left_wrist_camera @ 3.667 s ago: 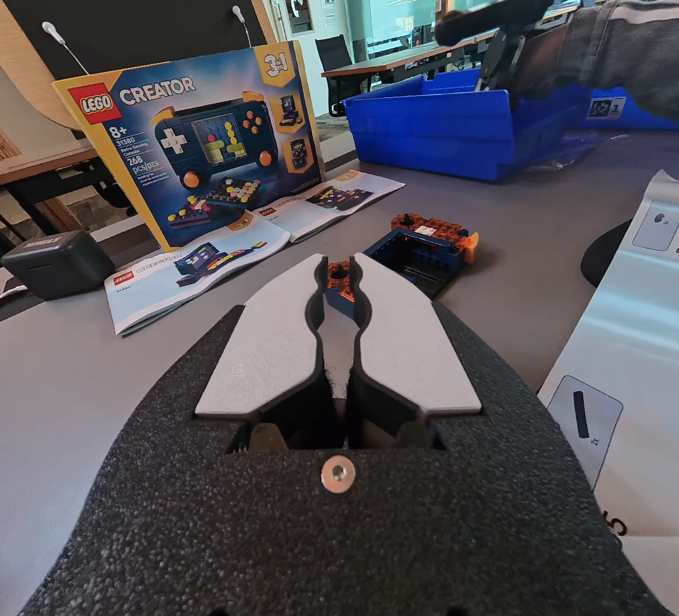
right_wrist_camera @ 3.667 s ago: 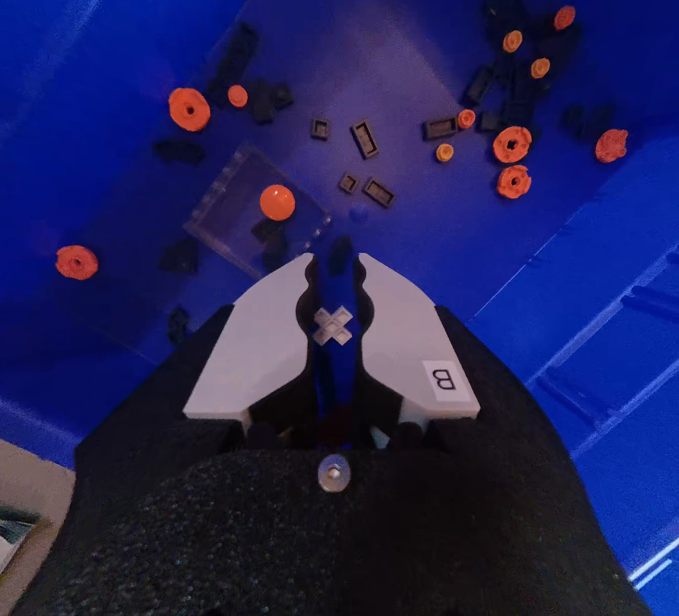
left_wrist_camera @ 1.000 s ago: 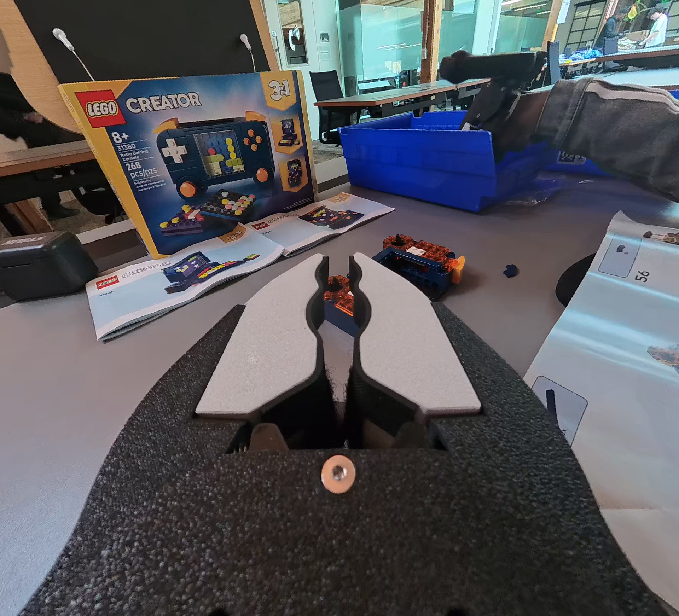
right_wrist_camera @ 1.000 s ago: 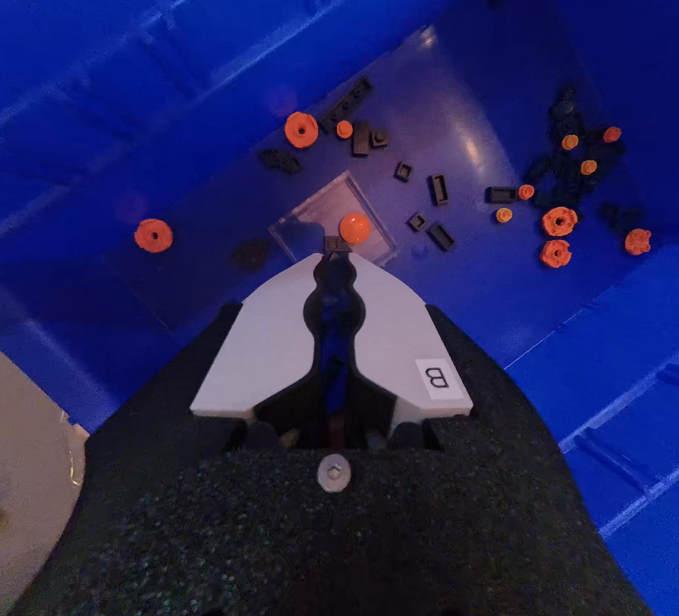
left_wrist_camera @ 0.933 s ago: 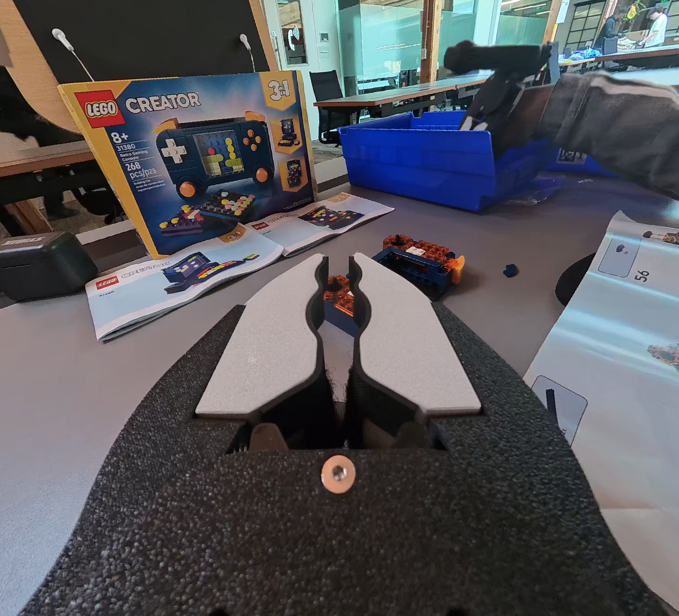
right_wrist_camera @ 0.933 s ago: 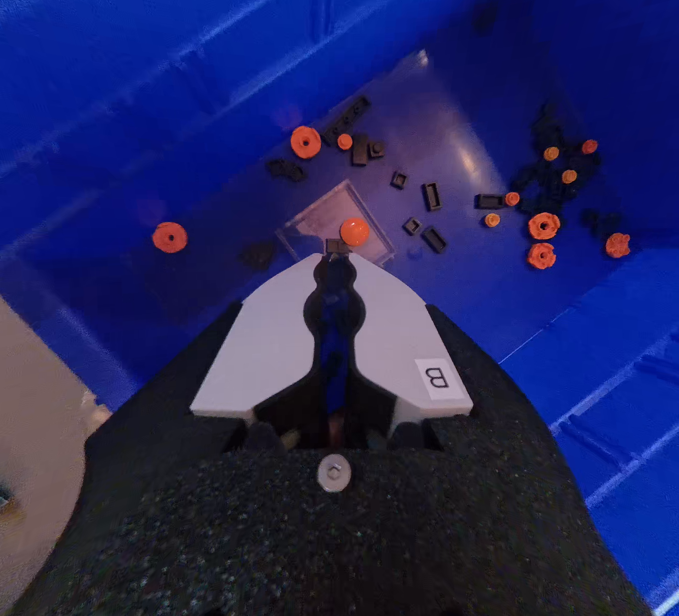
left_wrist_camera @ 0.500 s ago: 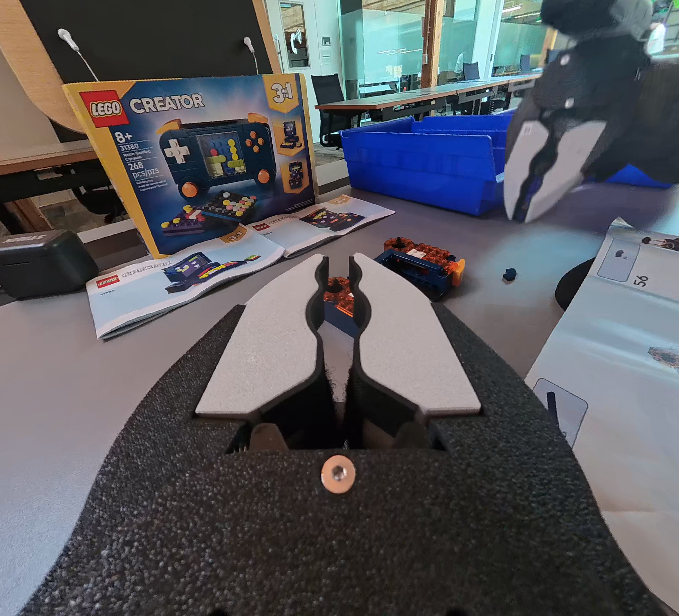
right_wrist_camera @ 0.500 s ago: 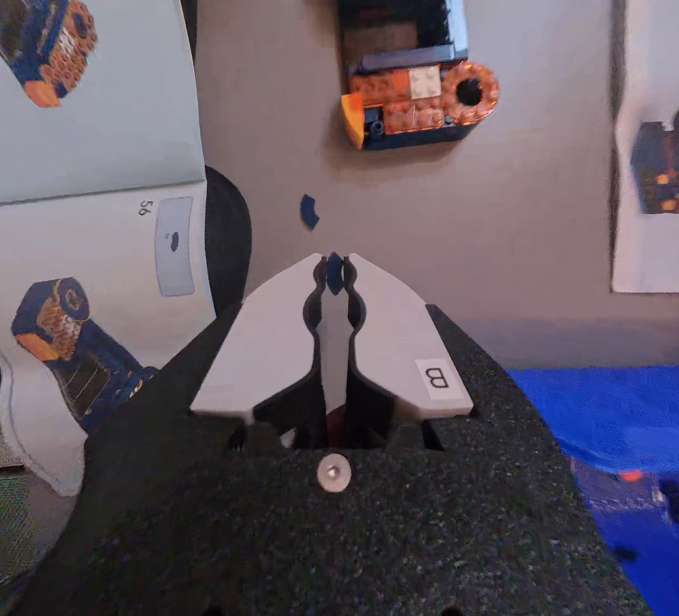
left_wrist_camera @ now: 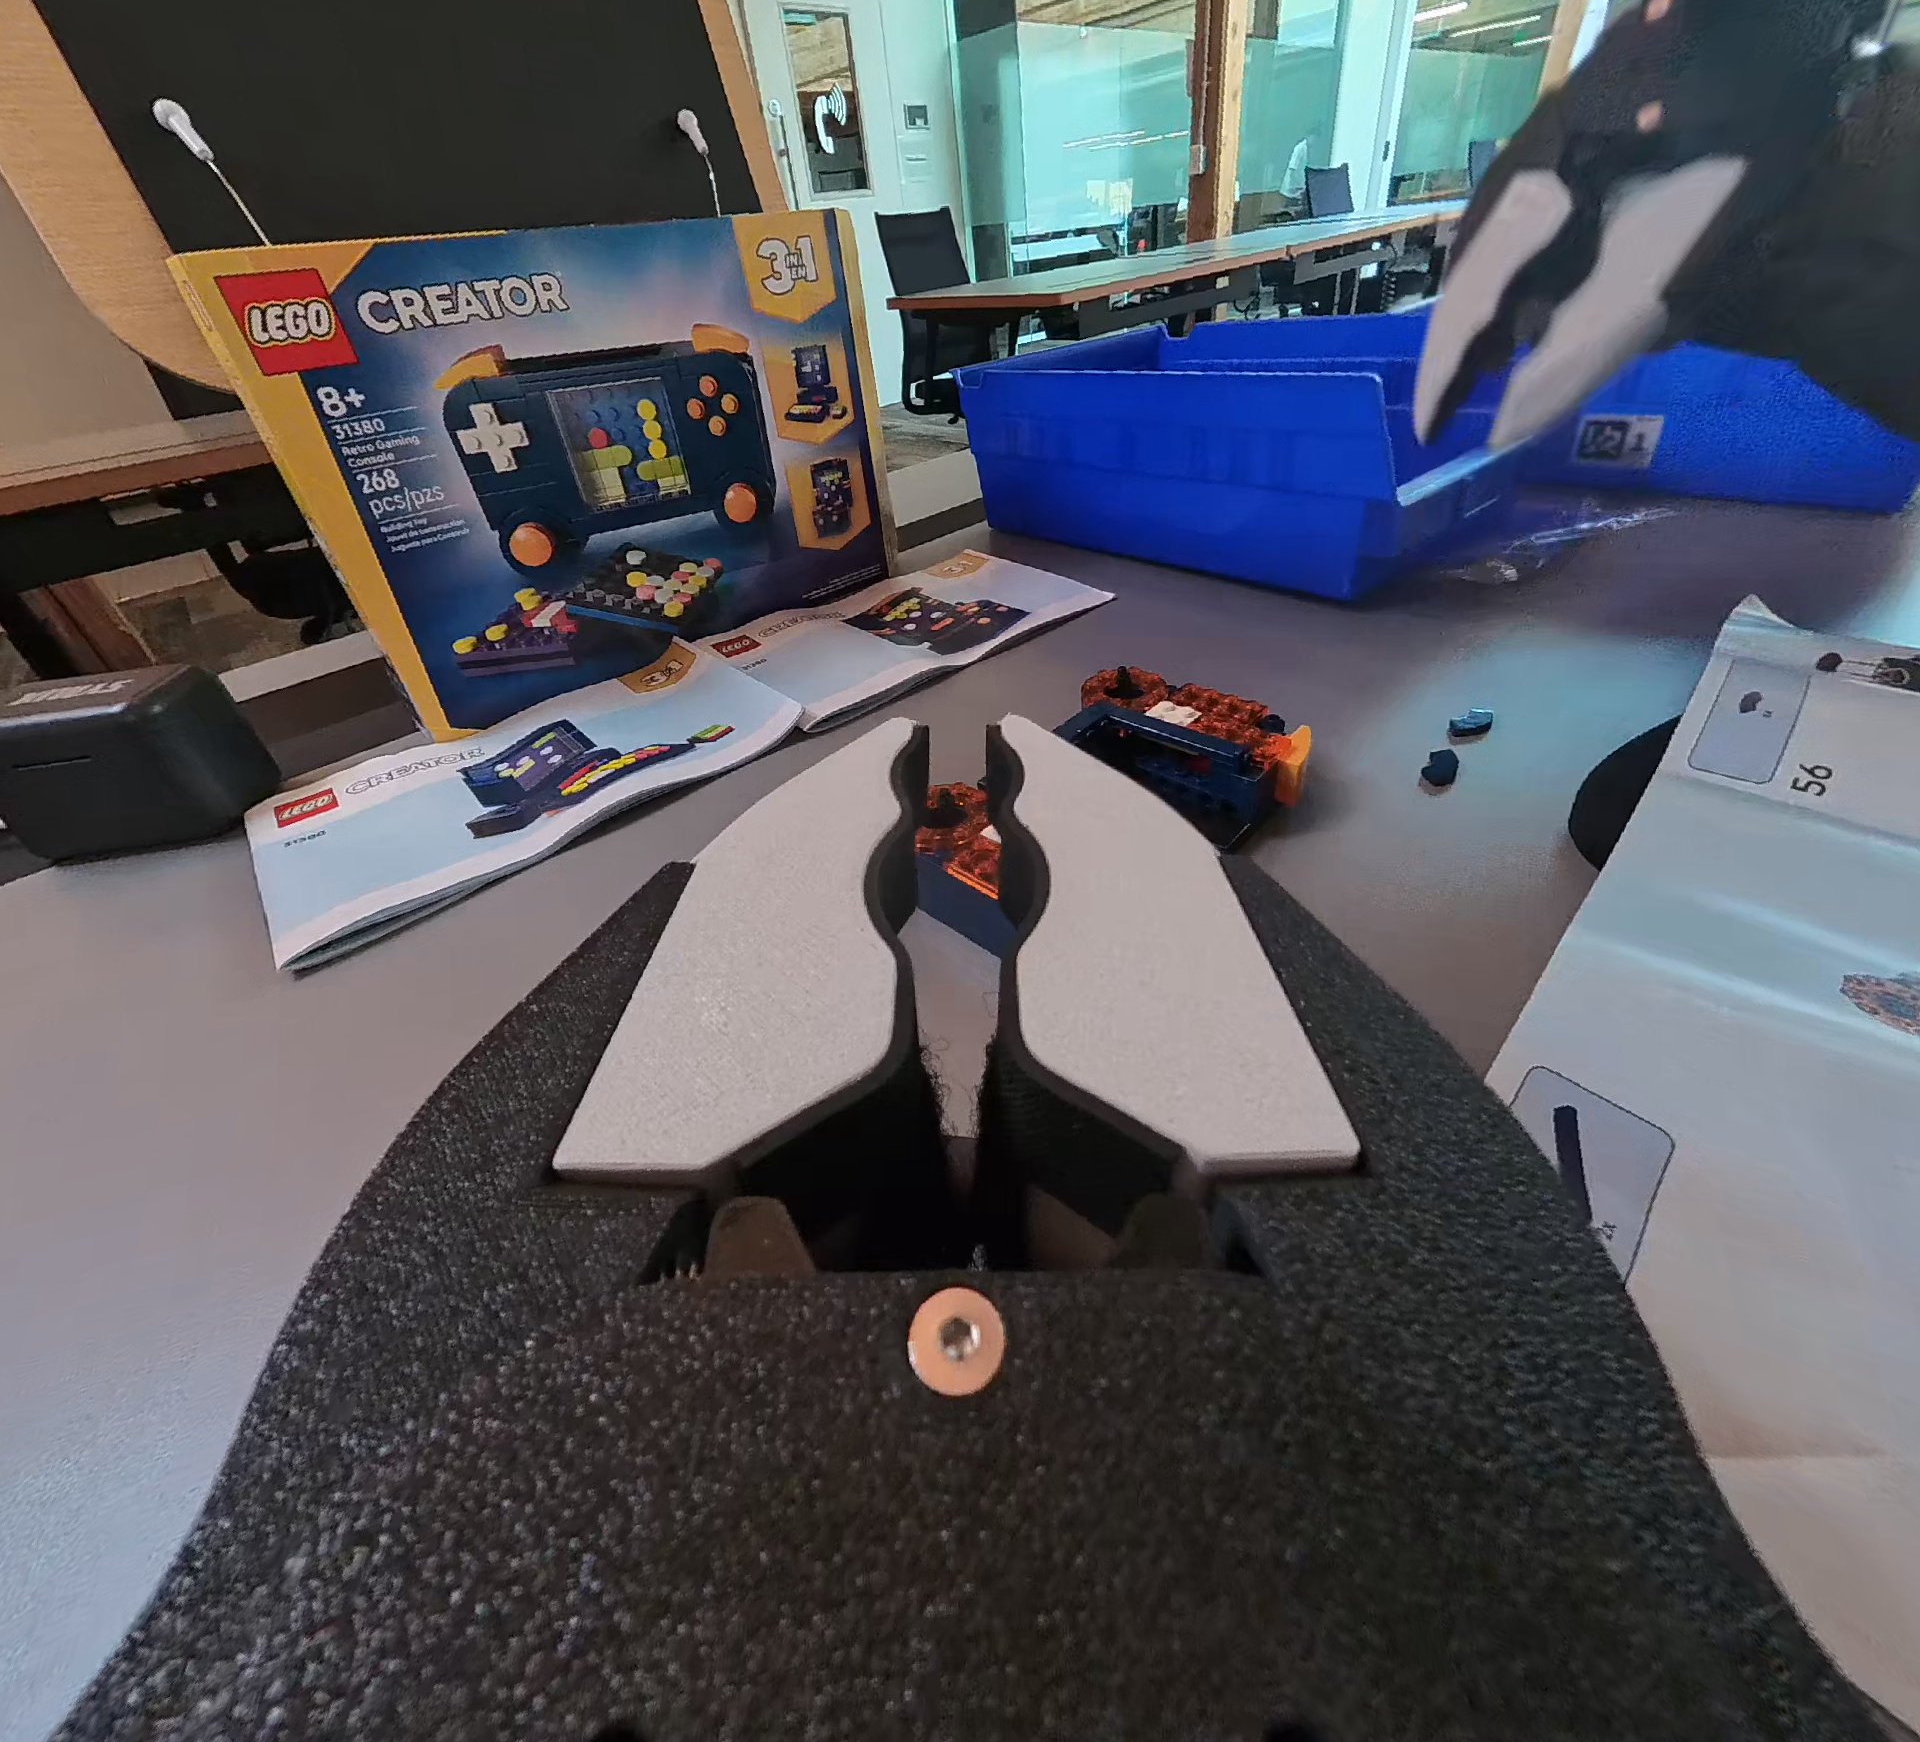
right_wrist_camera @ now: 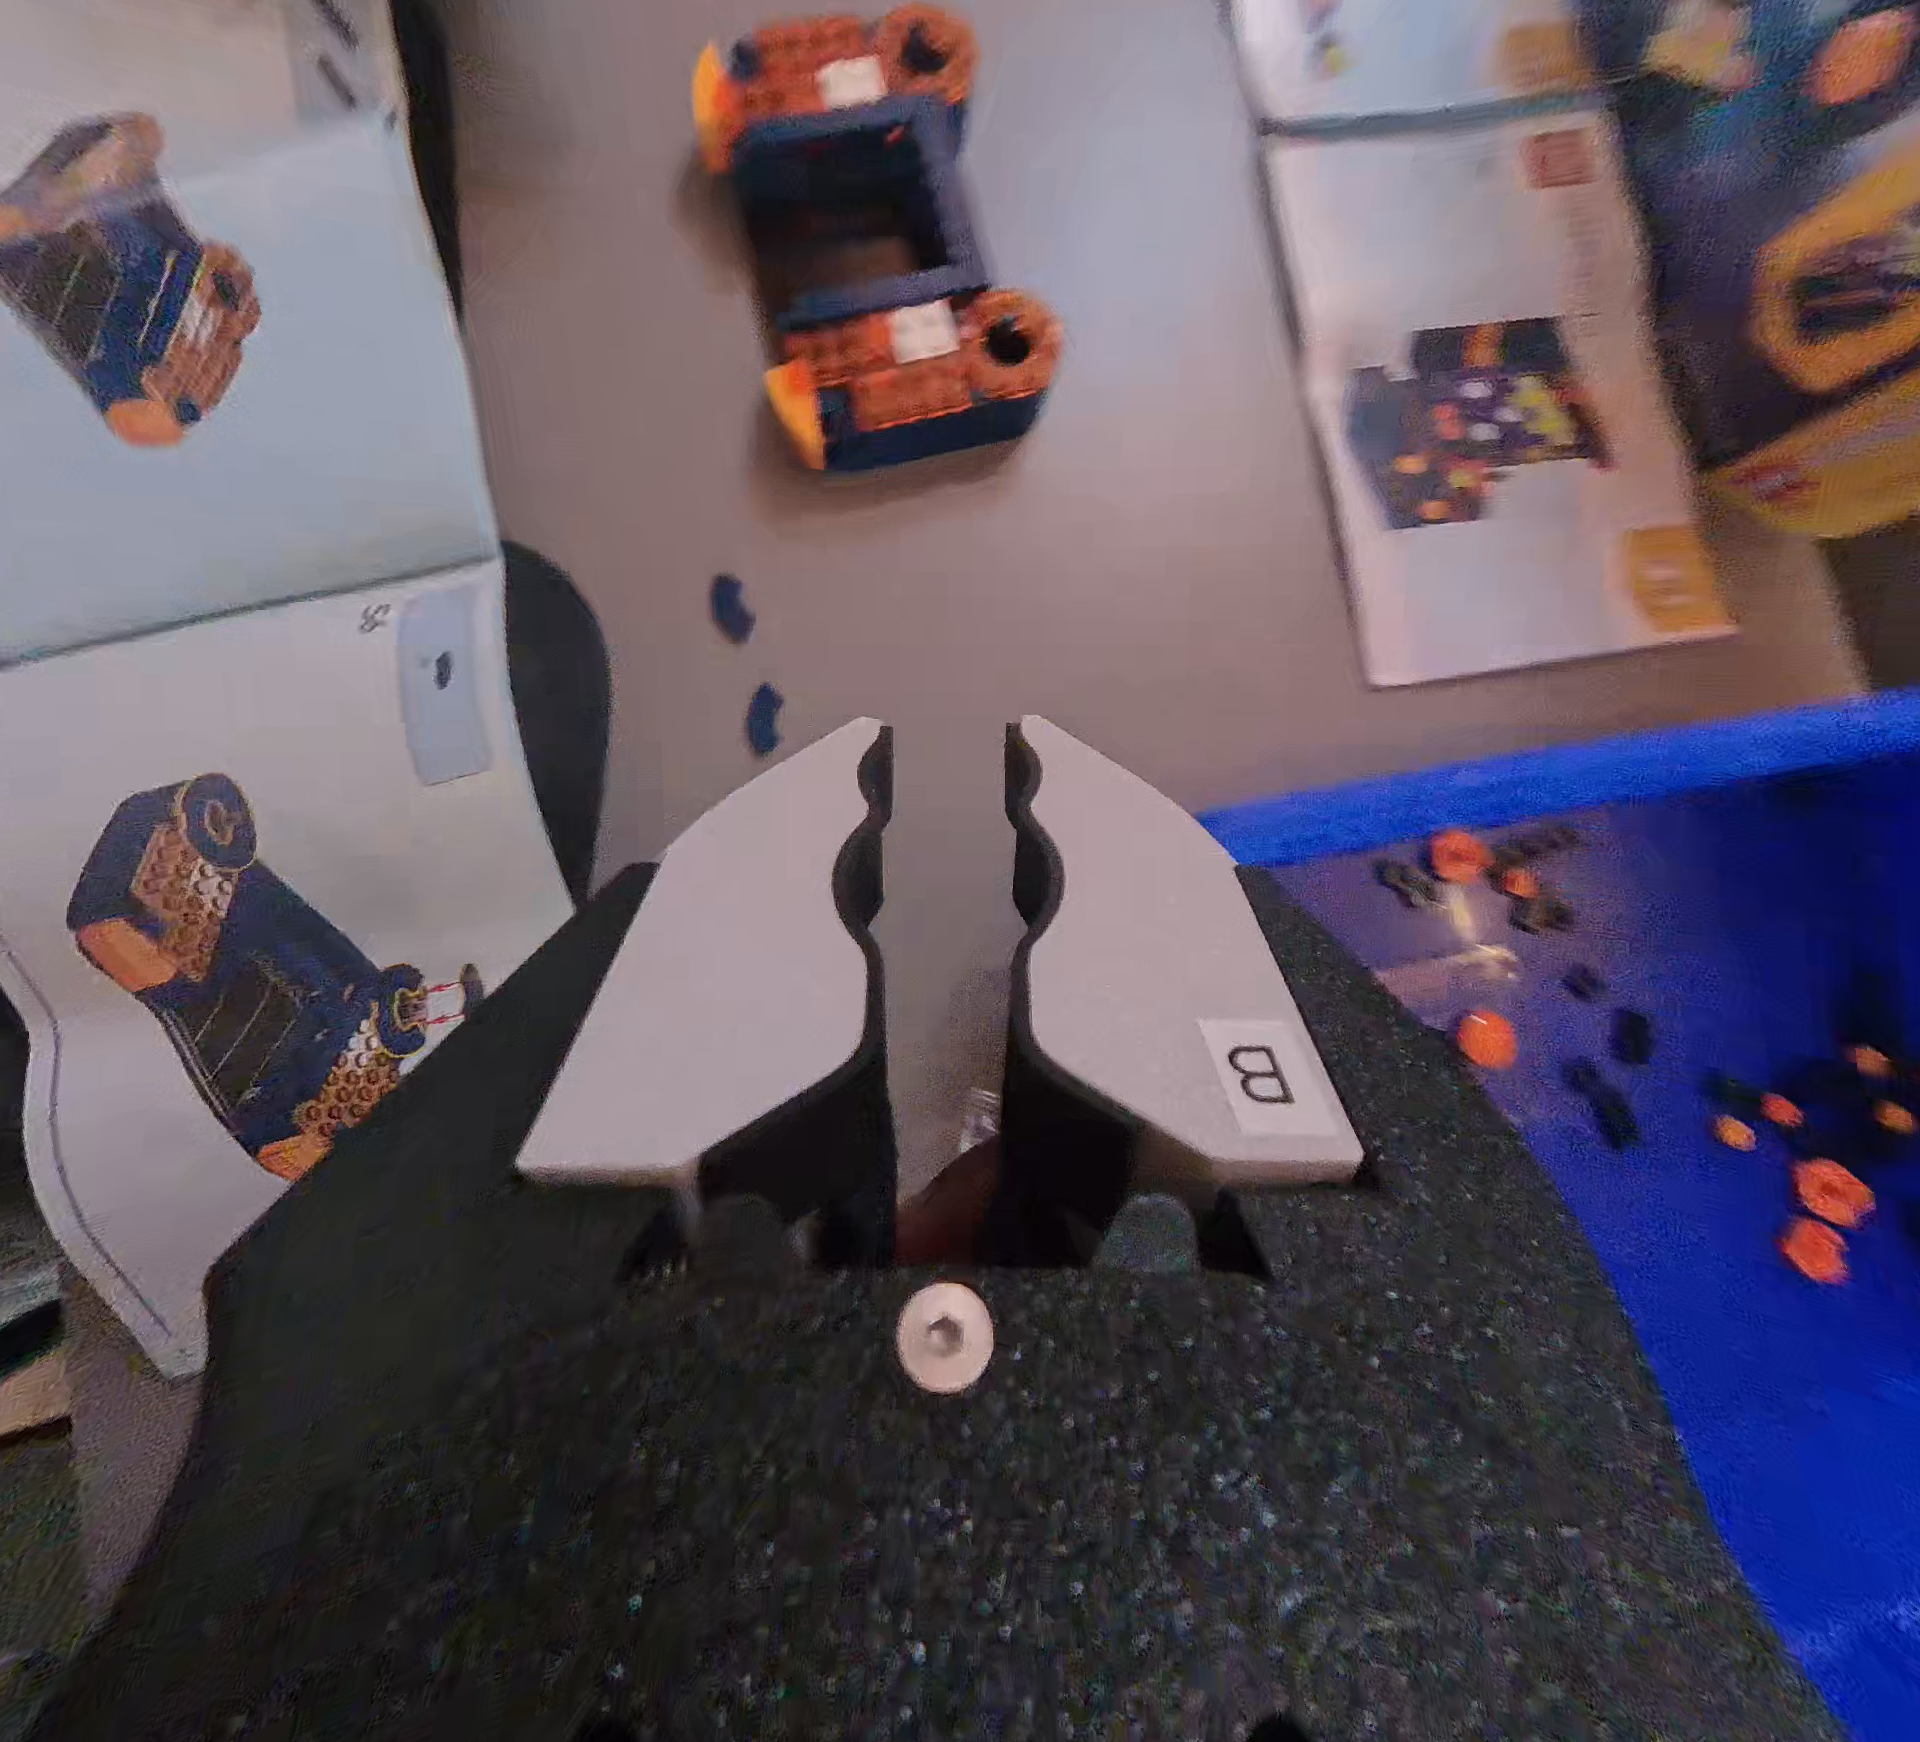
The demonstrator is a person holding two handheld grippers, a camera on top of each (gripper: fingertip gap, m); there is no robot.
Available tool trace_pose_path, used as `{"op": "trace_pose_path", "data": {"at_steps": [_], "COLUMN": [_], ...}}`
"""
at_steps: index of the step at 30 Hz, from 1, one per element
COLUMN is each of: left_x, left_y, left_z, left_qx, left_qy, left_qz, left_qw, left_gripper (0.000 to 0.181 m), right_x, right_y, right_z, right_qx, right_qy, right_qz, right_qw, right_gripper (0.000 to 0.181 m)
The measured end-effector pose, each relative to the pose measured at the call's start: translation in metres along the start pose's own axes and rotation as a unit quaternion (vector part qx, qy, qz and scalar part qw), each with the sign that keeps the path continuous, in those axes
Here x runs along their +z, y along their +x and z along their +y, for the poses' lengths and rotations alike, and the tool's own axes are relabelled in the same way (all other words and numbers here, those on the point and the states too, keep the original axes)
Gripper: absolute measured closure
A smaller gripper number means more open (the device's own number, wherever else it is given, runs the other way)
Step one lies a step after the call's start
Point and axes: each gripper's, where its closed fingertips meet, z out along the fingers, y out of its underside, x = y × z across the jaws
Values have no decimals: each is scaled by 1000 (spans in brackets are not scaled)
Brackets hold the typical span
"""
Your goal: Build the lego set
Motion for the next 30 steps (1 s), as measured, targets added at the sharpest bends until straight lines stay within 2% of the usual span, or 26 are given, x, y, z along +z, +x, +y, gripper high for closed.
{"op": "trace_pose_path", "data": {"at_steps": [2,5,7,10,13,15,18,21,25,27,30], "left_x": [1,1,0,-1,-3,-3,-2,-3,-2,-2,-2], "left_y": [2,2,1,-3,-4,-4,-4,-4,-3,-2,-2], "left_z": [0,0,0,-2,-4,-4,-4,-5,-4,-4,-4], "left_qx": [-2,-2,-6,-22,-29,-29,-32,-29,-28,-28,-28], "left_qy": [1,-1,1,10,18,18,18,20,19,19,18], "left_qz": [5,5,5,2,0,1,2,3,6,6,8], "left_qw": [1000,1000,1000,1000,999,999,999,999,999,999,999], "left_gripper": [171,171,171,171,172,172,172,172,172,172,172], "right_x": [-39,-75,-73,-46,-17,-1,15,22,13,13,26], "right_y": [44,129,165,193,196,189,177,158,127,116,118], "right_z": [-7,18,46,82,98,91,87,83,89,88,81], "right_qx": [51,180,262,324,325,296,245,210,193,190,134], "right_qy": [42,43,22,-28,-54,-39,-70,-92,-134,-131,-97], "right_qz": [48,167,193,189,152,120,97,49,-10,-35,-35], "right_qw": [997,968,945,927,932,947,962,972,972,972,986], "right_gripper": [161,156,157,160,166,169,169,173,177,171,164]}}
